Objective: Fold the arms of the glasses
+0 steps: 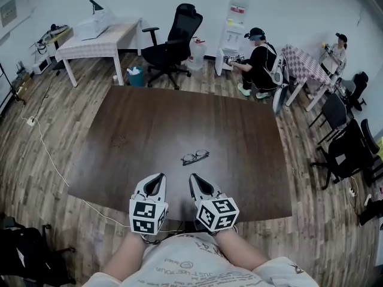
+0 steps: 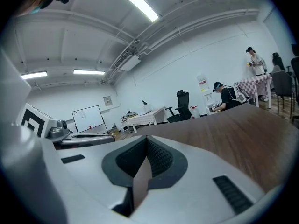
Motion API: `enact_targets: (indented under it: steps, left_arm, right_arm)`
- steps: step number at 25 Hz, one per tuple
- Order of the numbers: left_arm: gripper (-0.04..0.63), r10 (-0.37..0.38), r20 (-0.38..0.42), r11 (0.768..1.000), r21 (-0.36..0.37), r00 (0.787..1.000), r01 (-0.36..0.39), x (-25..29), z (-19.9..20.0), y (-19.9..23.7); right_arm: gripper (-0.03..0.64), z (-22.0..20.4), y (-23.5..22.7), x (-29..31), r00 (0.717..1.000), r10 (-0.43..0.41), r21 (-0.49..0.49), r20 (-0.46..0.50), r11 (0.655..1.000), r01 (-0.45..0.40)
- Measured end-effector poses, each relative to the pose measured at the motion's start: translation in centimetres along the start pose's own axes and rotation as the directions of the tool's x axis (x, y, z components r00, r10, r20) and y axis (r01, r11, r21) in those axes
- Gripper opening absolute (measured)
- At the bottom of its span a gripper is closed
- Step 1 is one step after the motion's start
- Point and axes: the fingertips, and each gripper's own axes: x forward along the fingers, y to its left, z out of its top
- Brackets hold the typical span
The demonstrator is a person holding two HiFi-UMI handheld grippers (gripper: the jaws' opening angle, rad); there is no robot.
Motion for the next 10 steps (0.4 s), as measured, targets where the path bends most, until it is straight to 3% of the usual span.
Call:
enact_targets:
  steps: [10]
  left_arm:
    - [0.014,-0.015,0.003,1.0,-0.004,1.0,0.015,-0.9,-0.3,-0.7]
  right_arm:
    - [0.014,-0.5,0.6,-1.5,1.0,-0.014,-0.007,-0.005,1.0,0.014]
